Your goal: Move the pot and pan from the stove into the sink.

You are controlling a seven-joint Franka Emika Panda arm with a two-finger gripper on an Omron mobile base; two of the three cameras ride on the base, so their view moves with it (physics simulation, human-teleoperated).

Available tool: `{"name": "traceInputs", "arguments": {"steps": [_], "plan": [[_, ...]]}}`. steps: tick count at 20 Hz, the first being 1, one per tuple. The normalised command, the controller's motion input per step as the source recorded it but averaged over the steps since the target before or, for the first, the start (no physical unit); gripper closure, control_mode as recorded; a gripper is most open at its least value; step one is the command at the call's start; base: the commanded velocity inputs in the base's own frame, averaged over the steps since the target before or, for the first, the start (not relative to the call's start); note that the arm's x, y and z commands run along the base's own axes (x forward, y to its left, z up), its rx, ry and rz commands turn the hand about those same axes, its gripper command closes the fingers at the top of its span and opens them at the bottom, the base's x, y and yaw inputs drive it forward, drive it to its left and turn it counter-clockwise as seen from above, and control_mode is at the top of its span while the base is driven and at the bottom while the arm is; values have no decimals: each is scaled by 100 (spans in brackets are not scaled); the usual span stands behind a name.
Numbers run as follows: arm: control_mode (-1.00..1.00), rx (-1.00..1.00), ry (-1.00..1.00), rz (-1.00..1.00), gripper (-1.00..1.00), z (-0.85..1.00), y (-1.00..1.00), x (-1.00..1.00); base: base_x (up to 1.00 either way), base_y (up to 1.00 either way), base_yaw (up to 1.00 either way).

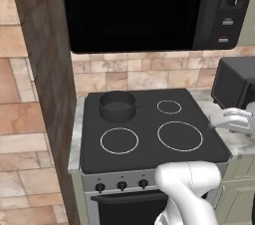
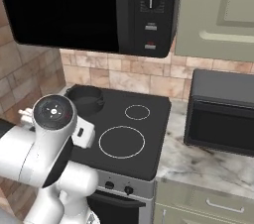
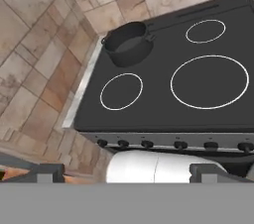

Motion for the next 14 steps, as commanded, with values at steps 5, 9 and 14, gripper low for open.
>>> {"name": "traceInputs", "arguments": {"steps": [5,9,14], "plan": [[-100,15,-2,-20,-100,0,16,18,0,0,0],[-100,12,-1,-20,-100,0,25,40,0,0,0],[-100,11,0,-17,-100,-2,29,48,0,0,0]]}}
